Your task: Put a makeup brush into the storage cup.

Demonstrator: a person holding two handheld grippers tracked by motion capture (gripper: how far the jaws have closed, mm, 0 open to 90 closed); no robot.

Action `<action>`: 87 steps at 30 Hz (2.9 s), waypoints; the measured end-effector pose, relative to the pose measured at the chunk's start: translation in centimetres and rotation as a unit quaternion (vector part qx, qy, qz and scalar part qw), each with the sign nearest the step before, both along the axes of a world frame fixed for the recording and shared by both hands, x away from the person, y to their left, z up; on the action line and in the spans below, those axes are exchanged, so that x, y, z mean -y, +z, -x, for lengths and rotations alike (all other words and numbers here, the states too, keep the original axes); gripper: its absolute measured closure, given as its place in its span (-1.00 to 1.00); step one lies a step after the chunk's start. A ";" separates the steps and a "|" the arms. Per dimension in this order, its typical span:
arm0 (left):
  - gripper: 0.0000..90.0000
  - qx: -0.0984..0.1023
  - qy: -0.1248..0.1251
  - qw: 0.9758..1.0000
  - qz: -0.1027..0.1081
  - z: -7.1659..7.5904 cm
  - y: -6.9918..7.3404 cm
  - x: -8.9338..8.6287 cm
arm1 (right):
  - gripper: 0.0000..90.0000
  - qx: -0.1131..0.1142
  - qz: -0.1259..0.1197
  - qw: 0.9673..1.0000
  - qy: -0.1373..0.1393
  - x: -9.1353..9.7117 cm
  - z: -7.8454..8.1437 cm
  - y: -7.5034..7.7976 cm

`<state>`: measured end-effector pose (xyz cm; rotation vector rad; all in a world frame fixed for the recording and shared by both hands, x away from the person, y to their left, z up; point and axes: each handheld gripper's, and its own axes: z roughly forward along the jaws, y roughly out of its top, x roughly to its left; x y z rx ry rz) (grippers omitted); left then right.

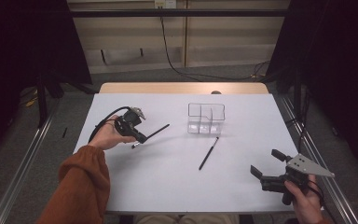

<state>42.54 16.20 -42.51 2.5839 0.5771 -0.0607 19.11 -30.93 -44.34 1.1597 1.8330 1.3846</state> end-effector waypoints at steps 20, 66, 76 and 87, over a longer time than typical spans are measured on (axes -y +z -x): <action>0.87 0.068 0.057 0.987 0.137 1.3 1.4 -2.0 | -1.00 0.000 -0.001 1.000 0.001 0.0 0.0 0.0; 0.87 0.118 0.031 0.948 0.295 6.6 3.5 -0.3 | -1.00 0.001 -0.003 1.000 0.002 -0.1 0.0 0.1; 0.87 0.102 0.000 0.955 0.280 7.5 3.6 1.6 | -1.00 0.002 0.000 1.000 0.003 -0.1 0.0 0.0; 0.87 0.093 -0.043 0.959 0.264 9.0 4.4 4.2 | -1.00 0.002 -0.001 1.000 0.004 -0.1 0.0 0.0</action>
